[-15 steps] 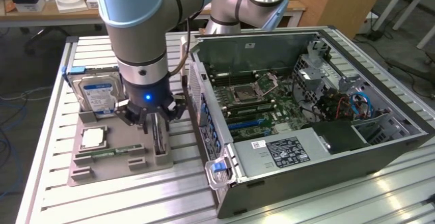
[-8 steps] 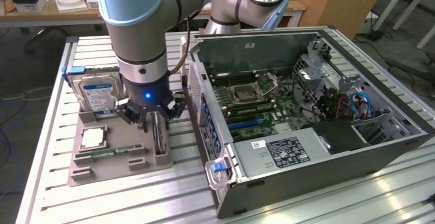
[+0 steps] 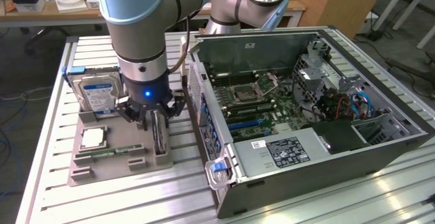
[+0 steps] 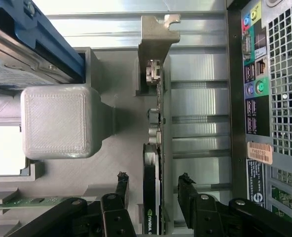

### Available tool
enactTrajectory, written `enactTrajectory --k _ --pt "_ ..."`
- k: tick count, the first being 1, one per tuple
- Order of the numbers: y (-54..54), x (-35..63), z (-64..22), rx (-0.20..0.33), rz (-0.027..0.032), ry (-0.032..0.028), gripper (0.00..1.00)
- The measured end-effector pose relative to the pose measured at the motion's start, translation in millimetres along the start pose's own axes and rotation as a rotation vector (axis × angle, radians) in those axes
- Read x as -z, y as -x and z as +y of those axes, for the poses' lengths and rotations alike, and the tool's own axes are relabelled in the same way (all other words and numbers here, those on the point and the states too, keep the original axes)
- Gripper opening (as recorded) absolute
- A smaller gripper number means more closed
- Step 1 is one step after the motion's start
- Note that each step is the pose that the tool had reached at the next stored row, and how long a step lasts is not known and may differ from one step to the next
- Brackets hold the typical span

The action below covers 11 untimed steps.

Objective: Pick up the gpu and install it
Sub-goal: 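Pick up the gpu and move the gpu toward the slot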

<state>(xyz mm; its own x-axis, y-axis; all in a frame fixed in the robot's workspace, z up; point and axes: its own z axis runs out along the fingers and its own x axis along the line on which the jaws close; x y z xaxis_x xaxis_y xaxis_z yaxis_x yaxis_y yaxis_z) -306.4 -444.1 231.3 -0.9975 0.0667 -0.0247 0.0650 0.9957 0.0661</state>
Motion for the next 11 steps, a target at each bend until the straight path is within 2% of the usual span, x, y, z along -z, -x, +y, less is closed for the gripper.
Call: enactTrajectory --k 4,11 --pt "-0.2 -0.6 3.1 0.000 0.0000 0.0000 0.53" --pt "-0.2 -0.7 3.6 0.000 0.0000 0.0000 0.53"
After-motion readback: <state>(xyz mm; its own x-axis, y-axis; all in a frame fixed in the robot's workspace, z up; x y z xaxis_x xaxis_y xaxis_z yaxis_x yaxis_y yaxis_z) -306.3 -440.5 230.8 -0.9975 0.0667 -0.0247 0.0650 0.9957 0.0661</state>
